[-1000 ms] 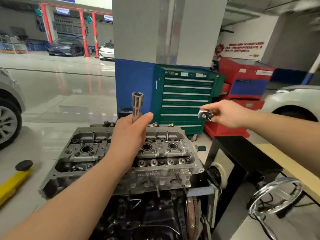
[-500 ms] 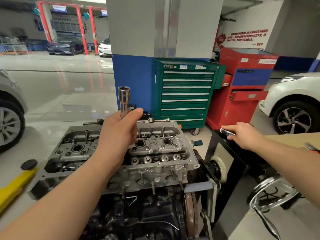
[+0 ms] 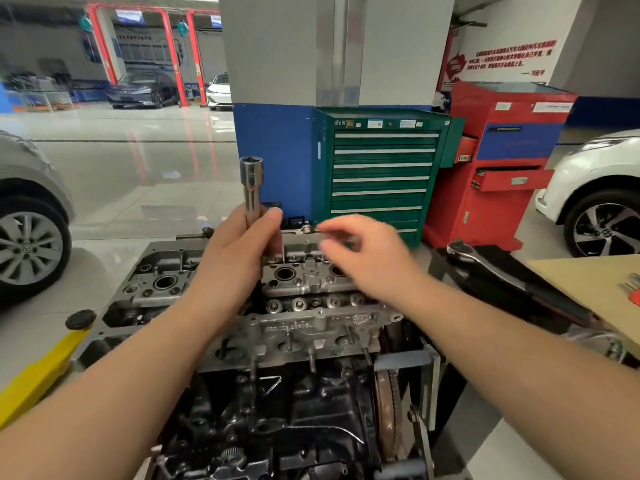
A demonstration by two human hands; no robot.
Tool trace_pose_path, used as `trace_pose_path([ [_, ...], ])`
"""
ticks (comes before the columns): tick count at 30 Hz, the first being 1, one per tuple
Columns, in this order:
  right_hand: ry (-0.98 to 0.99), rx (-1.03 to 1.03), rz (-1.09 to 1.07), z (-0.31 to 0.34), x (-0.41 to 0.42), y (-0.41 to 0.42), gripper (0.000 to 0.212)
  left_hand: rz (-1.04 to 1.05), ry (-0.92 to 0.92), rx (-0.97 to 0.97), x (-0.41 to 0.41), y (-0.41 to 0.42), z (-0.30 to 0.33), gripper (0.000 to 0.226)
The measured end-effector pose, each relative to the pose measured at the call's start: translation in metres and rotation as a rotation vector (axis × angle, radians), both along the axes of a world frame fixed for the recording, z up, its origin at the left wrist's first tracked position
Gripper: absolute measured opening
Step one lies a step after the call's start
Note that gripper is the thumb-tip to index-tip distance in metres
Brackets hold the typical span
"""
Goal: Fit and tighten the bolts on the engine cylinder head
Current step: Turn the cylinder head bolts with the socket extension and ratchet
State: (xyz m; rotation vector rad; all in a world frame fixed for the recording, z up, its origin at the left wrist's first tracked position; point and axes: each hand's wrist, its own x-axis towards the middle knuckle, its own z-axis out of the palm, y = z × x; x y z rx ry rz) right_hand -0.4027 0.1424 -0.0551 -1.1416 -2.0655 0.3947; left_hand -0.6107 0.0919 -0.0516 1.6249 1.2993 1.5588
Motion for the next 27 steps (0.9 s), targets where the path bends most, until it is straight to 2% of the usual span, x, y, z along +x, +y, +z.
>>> trace_pose_path([
  [2,0.057,-0.122,0.187,-0.002,-0.047,-0.02,0.042,0.005,0.085,-0.043,-0.008,0.009,0.004,0.03],
  [4,0.076,-0.091,0.21,-0.008,-0.08,-0.03,0.031,0.028,0.04,-0.177,-0.024,0.019,0.012,0.028],
  [5,0.096,-0.063,0.18,-0.011,-0.09,-0.032,0.026,0.03,0.042,-0.181,-0.038,0.017,0.01,0.028],
  [8,0.189,-0.029,0.124,-0.019,-0.099,-0.032,0.018,0.082,0.307,-0.046,-0.083,0.001,-0.005,0.027],
  [10,0.244,-0.013,0.132,-0.019,-0.099,-0.033,0.014,0.113,0.492,-0.064,-0.108,-0.009,-0.015,0.035],
  [12,0.325,0.012,0.135,-0.01,-0.1,-0.036,0.017,0.119,0.566,-0.155,-0.113,-0.009,-0.015,0.032],
  [14,0.431,0.003,0.138,0.0,-0.104,-0.036,0.025,0.105,0.545,-0.197,-0.11,-0.008,-0.012,0.03],
  [16,0.487,-0.044,0.163,0.005,-0.111,-0.037,0.026,0.114,0.462,-0.21,-0.111,-0.01,-0.015,0.038],
  [20,0.52,-0.135,0.267,-0.006,-0.131,-0.046,0.037,0.119,0.206,-0.23,-0.12,-0.01,-0.016,0.047],
  [27,0.577,-0.104,0.341,-0.014,-0.15,-0.052,0.038,0.194,-0.003,-0.206,-0.125,-0.007,-0.012,0.047],
])
